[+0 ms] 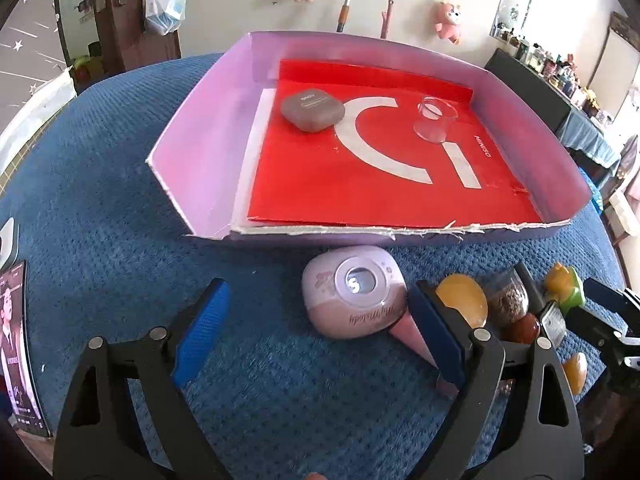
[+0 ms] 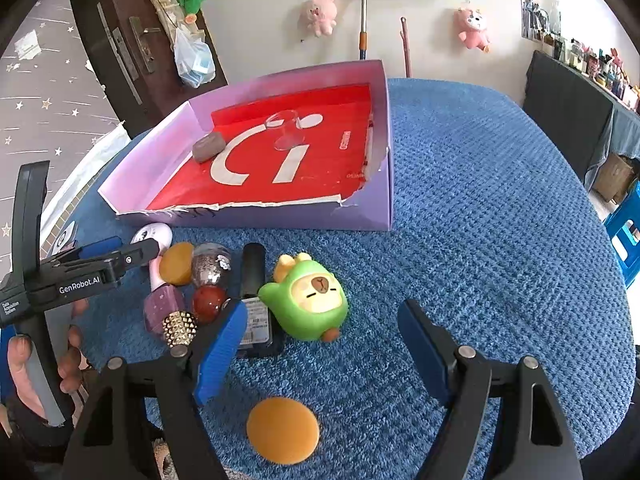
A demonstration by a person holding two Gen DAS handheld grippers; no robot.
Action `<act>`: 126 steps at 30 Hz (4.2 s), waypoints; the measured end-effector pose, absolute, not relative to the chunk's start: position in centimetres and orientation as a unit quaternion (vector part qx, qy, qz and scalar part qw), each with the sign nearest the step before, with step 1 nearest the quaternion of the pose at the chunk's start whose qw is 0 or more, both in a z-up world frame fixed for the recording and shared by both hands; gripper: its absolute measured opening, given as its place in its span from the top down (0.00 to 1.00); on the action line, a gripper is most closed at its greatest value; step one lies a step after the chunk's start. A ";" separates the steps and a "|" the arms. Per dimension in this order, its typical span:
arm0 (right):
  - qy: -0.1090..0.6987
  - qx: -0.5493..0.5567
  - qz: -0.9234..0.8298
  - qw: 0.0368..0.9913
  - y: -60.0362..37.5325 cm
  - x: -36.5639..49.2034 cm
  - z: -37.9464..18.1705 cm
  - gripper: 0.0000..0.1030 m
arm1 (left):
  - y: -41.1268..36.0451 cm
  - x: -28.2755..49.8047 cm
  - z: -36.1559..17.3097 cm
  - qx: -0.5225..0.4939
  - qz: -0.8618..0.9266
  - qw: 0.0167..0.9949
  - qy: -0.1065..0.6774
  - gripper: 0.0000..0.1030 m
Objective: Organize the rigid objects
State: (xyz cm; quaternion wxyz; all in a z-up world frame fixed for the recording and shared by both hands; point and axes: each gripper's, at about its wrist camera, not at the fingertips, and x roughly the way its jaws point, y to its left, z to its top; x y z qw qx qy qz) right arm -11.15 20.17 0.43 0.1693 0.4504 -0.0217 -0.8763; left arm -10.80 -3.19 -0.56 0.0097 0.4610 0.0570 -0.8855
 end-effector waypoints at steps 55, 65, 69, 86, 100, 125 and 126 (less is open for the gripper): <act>-0.078 0.425 -0.867 0.249 18.1 -11.6 2.7 0.50 | -1.8 -7.7 2.4 0.401 -0.914 -0.019 0.059 0.48; -0.078 0.416 -0.869 0.258 17.4 -11.7 3.7 0.50 | -1.5 -7.4 3.7 0.389 -0.919 -0.030 0.058 0.48; -0.076 0.414 -0.869 0.261 17.2 -11.7 4.0 0.50 | -1.2 -7.4 4.2 0.385 -0.920 -0.035 0.057 0.48; -0.074 0.402 -0.873 0.266 16.8 -12.3 4.9 0.50 | -0.8 -8.5 5.2 0.374 -0.925 -0.042 0.056 0.48; -0.069 0.397 -0.878 0.259 16.4 -14.0 5.0 0.50 | -0.9 -10.3 4.5 0.383 -0.921 -0.043 0.054 0.48; -0.023 0.421 -0.877 0.229 14.8 -18.8 3.0 0.50 | -1.1 -15.6 1.3 0.430 -0.901 -0.040 0.040 0.48; -0.023 0.424 -0.876 0.229 14.7 -18.9 2.9 0.50 | -1.1 -15.8 1.1 0.432 -0.900 -0.039 0.039 0.48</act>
